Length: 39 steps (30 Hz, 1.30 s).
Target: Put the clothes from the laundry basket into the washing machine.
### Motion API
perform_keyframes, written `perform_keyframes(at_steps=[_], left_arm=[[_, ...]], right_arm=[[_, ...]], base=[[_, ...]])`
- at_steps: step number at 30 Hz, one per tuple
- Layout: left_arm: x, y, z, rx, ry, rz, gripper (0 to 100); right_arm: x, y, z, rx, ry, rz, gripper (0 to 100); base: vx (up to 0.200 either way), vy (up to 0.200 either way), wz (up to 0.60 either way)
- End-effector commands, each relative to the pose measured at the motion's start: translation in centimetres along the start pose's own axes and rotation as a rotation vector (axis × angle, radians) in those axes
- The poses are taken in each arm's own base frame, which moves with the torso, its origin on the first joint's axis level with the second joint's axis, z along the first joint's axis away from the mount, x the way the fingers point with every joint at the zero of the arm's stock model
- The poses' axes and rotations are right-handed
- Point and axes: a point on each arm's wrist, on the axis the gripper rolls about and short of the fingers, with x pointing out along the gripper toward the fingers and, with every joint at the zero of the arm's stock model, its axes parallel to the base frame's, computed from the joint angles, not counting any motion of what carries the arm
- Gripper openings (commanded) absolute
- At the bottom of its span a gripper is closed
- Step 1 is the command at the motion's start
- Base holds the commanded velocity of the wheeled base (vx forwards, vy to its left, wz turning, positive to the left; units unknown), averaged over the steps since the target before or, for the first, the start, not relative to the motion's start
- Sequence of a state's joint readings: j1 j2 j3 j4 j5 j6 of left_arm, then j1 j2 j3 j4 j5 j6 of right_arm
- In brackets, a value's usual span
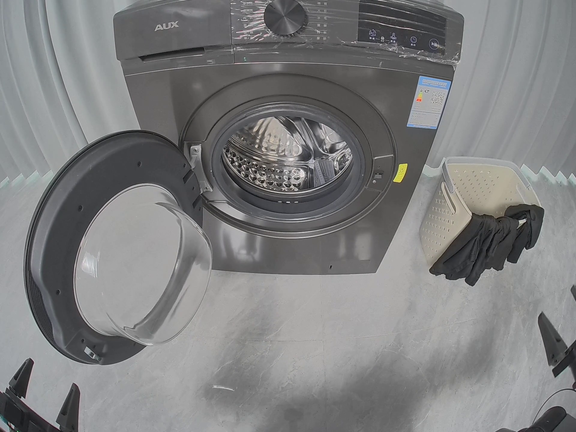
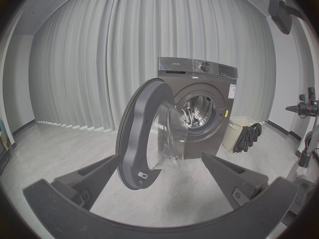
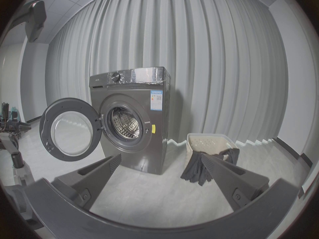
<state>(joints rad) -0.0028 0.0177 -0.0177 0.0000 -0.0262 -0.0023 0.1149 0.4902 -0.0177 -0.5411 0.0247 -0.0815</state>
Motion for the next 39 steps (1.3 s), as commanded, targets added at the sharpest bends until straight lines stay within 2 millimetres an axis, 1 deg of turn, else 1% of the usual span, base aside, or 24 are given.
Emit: perform_keyframes(at_steps=[1, 8, 10, 11, 16, 19, 20, 22, 25, 27, 37, 39], left_arm=[[0.0, 0.0, -0.5, -0.001, -0.002, 0.0, 100], [0.0, 0.0, -0.5, -0.001, -0.002, 0.0, 100], [0.0, 0.0, -0.5, -0.001, -0.002, 0.0, 100], [0.0, 0.0, -0.5, 0.001, -0.002, 0.0, 100], [0.0, 0.0, -0.5, -0.004, 0.0, 0.0, 100], [0.0, 0.0, -0.5, -0.004, 0.0, -0.002, 100], [0.0, 0.0, -0.5, -0.004, -0.002, -0.002, 100], [0.0, 0.0, -0.5, -0.004, -0.002, 0.0, 100], [0.0, 0.0, -0.5, 0.001, 0.002, 0.0, 100], [0.0, 0.0, -0.5, -0.007, -0.002, 0.001, 100], [0.0, 0.0, -0.5, -0.002, -0.002, 0.001, 100], [0.0, 0.0, -0.5, -0.001, -0.002, 0.004, 100]], right_arm=[[-4.6, 0.5, -2.9, -0.008, -0.089, -0.065, 100], [-5.1, 0.7, -3.7, -0.001, -0.074, -0.065, 100], [-5.4, 0.9, -4.8, 0.001, -0.005, -0.054, 100], [-5.4, 0.9, -5.1, 0.014, 0.017, -0.048, 100], [-5.4, 0.9, -4.9, 0.012, -0.002, -0.063, 100], [-5.4, 0.8, -5.0, 0.014, 0.011, -0.111, 100], [-5.4, 0.7, -5.1, 0.03, 0.026, -0.158, 100], [-5.4, 0.7, -5.1, 0.038, 0.028, -0.173, 100], [-5.4, 0.7, -5.2, 0.046, 0.032, -0.175, 100], [-5.4, 0.8, -5.7, 0.102, 0.08, -0.137, 100], [-5.4, 0.8, -5.7, 0.078, 0.081, -0.124, 100], [-5.4, 0.8, -5.7, 0.078, 0.081, -0.126, 100]], base=[[0.0, 0.0, 0.0], [0.0, 0.0, 0.0], [0.0, 0.0, 0.0], [0.0, 0.0, 0.0], [0.0, 0.0, 0.0], [0.0, 0.0, 0.0], [0.0, 0.0, 0.0], [0.0, 0.0, 0.0], [0.0, 0.0, 0.0], [0.0, 0.0, 0.0], [0.0, 0.0, 0.0], [0.0, -0.2, 0.0]])
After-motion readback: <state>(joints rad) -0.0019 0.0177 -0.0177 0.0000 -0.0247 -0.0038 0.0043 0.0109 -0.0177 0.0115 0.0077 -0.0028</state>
